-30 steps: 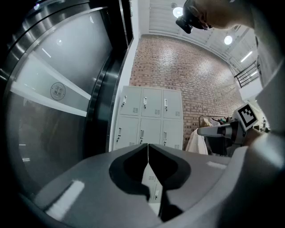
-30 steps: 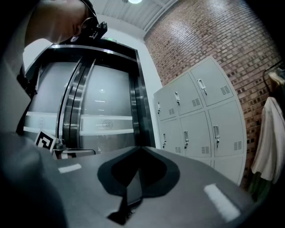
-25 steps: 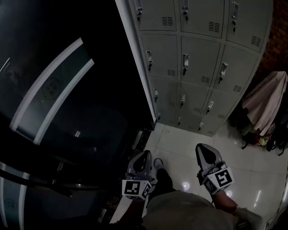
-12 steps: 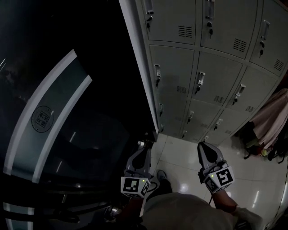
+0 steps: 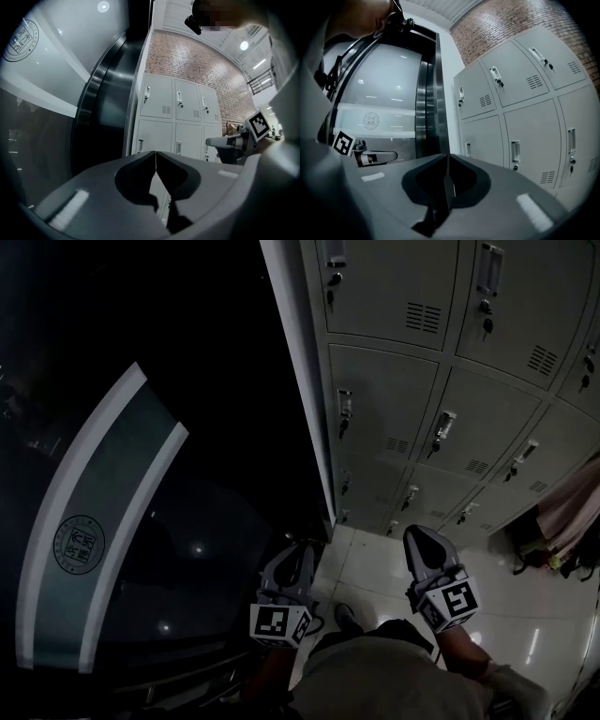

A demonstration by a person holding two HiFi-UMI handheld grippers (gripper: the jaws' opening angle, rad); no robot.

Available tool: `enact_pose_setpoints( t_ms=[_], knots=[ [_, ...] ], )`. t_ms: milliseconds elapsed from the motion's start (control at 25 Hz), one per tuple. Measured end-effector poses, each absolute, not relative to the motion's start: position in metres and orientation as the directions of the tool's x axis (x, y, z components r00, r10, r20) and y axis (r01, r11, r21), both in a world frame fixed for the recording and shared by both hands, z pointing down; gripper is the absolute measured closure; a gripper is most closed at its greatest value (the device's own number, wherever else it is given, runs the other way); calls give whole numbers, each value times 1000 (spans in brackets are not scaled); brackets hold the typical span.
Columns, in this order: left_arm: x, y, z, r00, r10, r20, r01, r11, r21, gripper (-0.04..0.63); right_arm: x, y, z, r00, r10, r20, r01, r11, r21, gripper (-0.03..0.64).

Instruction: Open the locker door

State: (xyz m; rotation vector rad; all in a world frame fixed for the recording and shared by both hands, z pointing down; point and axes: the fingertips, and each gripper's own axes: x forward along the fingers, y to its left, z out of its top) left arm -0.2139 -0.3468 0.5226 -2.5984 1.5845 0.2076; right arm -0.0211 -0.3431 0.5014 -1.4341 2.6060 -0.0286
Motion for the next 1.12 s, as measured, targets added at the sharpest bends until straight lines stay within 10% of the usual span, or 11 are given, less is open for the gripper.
enact_pose_setpoints(
  t_ms=[1120],
  knots=[
    [-234,-445,522,400,-899,-179,-915,-402,-26,538,-125,-632,590,-564,-825,28,-826,564,-10,422]
  ],
)
